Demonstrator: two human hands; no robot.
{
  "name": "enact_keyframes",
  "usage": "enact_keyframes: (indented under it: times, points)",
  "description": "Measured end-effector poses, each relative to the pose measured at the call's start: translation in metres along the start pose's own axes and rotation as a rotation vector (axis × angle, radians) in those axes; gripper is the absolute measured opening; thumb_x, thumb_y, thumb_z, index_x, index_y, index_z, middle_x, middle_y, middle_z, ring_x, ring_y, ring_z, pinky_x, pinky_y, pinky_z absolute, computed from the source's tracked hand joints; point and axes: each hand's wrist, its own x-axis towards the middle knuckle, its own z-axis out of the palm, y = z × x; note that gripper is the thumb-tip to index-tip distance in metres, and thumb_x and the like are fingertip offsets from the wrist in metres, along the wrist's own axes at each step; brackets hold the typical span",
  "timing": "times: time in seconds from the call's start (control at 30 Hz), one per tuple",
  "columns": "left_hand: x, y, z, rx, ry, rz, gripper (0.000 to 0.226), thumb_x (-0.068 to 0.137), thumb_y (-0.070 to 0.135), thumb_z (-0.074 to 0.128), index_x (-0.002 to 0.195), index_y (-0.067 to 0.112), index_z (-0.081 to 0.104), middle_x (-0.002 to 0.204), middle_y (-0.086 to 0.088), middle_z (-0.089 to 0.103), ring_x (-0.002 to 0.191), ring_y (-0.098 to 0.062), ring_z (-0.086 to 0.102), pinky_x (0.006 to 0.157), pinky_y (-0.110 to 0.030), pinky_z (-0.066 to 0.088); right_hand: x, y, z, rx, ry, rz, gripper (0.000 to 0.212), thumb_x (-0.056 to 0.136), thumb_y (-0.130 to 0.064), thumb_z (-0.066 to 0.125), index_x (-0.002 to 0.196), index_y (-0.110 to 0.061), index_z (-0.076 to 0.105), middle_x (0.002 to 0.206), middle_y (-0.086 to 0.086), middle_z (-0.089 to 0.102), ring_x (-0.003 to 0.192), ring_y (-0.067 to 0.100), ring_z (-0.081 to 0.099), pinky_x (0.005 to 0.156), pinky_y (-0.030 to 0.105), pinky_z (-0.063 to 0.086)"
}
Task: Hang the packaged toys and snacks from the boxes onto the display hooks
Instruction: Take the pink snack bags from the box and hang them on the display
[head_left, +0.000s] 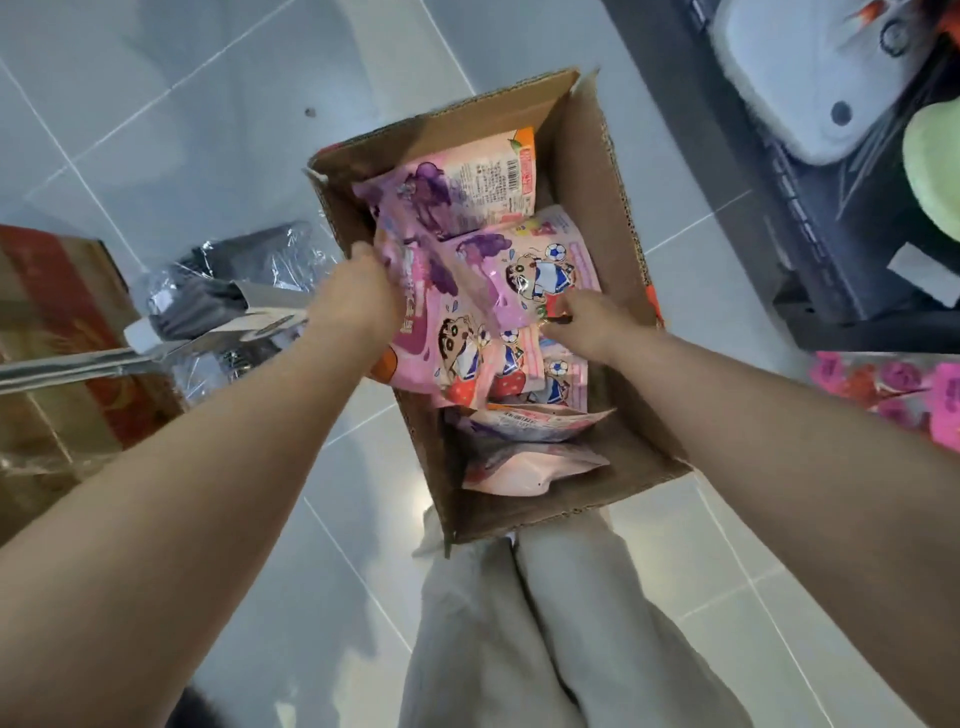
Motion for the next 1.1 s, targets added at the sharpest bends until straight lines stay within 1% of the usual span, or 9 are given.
enact_keyframes:
  times: [0.17,0.3,0.47,0.57,0.63,0.73,0.77,0.9,1.1]
  points:
    - [0.037,-0.01,0.005,0.045,-0.012,-0.173,0.038,0.093,0.019,0.045,0.127,0.002,0.045,0.131,-0.021,0.052,0.121,-0.039,0.05,0.099,-0.044,0.041,0.057,-0.017,0.027,-0.618,0.028,-0.255,0.072,0.088,-0.031,0.06,0.148,-0.015,0.021,0.155,0.009,0.022,0.14,0.03,0.028,0.11,0.046,0.03]
    - [0.043,-0.01,0.008,0.128,-0.027,-0.151,0.04,0.093,0.019,0.044,0.13,0.003,0.043,0.132,-0.021,0.05,0.121,-0.04,0.049,0.097,-0.046,0.041,0.084,-0.028,0.054,-0.901,0.021,-0.155,0.085,0.093,-0.018,0.05,0.15,-0.011,-0.012,0.158,0.01,-0.015,0.146,0.036,-0.005,0.114,0.058,0.018]
    - [0.023,-0.011,-0.003,0.236,-0.014,-0.077,0.039,0.094,0.022,0.042,0.13,0.008,0.041,0.132,-0.021,0.048,0.121,-0.042,0.048,0.094,-0.048,0.041,0.072,-0.045,0.052,-0.95,0.102,-0.181,0.075,0.094,-0.002,0.041,0.149,-0.003,-0.01,0.156,0.025,0.002,0.14,0.05,0.016,0.09,0.055,0.049]
    - [0.004,-0.012,-0.025,0.25,-0.024,-0.063,0.039,0.092,0.017,0.044,0.129,0.006,0.043,0.128,-0.021,0.051,0.118,-0.042,0.05,0.092,-0.048,0.042,0.054,-0.05,0.033,-0.94,0.133,-0.255,0.075,0.091,0.0,0.047,0.15,-0.002,0.0,0.146,0.027,0.032,0.125,0.043,0.045,0.084,0.045,0.05]
    - [-0.009,-0.013,-0.046,0.208,0.0,-0.04,0.047,0.092,0.017,0.046,0.135,0.004,0.034,0.131,-0.023,0.049,0.12,-0.042,0.048,0.095,-0.048,0.041,0.034,-0.054,0.017,-0.853,0.137,-0.236,0.059,0.092,0.002,0.043,0.146,0.001,0.018,0.134,0.02,0.05,0.117,0.035,0.054,0.079,0.041,0.048]
    - [-0.032,-0.022,-0.093,0.114,-0.016,0.006,0.085,0.091,0.026,0.055,0.149,0.018,-0.007,0.129,-0.029,0.05,0.117,-0.043,0.05,0.095,-0.047,0.039,-0.01,-0.061,-0.01,-0.413,0.153,-0.019,0.036,0.097,-0.008,0.04,0.133,-0.005,0.043,0.126,0.016,0.058,0.107,0.032,0.059,0.087,0.042,0.049]
    - [-0.04,-0.025,-0.11,0.077,-0.015,0.035,0.084,0.091,0.027,0.055,0.149,0.025,-0.005,0.128,-0.027,0.052,0.116,-0.041,0.051,0.094,-0.045,0.04,-0.026,-0.064,-0.02,-0.253,0.181,0.067,0.034,0.097,-0.011,0.042,0.13,-0.006,0.047,0.125,0.016,0.059,0.109,0.032,0.058,0.09,0.04,0.047]
    - [-0.07,-0.026,-0.157,0.015,0.047,0.17,0.033,0.089,0.011,0.05,0.119,0.023,0.058,0.12,-0.019,0.057,0.108,-0.037,0.056,0.082,-0.036,0.044,-0.091,-0.078,-0.061,0.247,0.247,0.232,0.033,0.099,-0.022,0.039,0.127,-0.007,0.047,0.133,0.018,0.053,0.119,0.032,0.054,0.085,0.03,0.041]
    - [-0.154,-0.019,-0.258,-0.087,0.107,0.417,0.029,0.079,0.012,0.051,0.106,0.016,0.063,0.113,-0.013,0.053,0.102,-0.036,0.056,0.079,-0.041,0.047,-0.218,-0.104,-0.133,0.287,0.424,0.126,0.028,0.097,-0.017,0.041,0.12,-0.001,0.049,0.124,0.025,0.056,0.114,0.04,0.054,0.085,0.036,0.042]
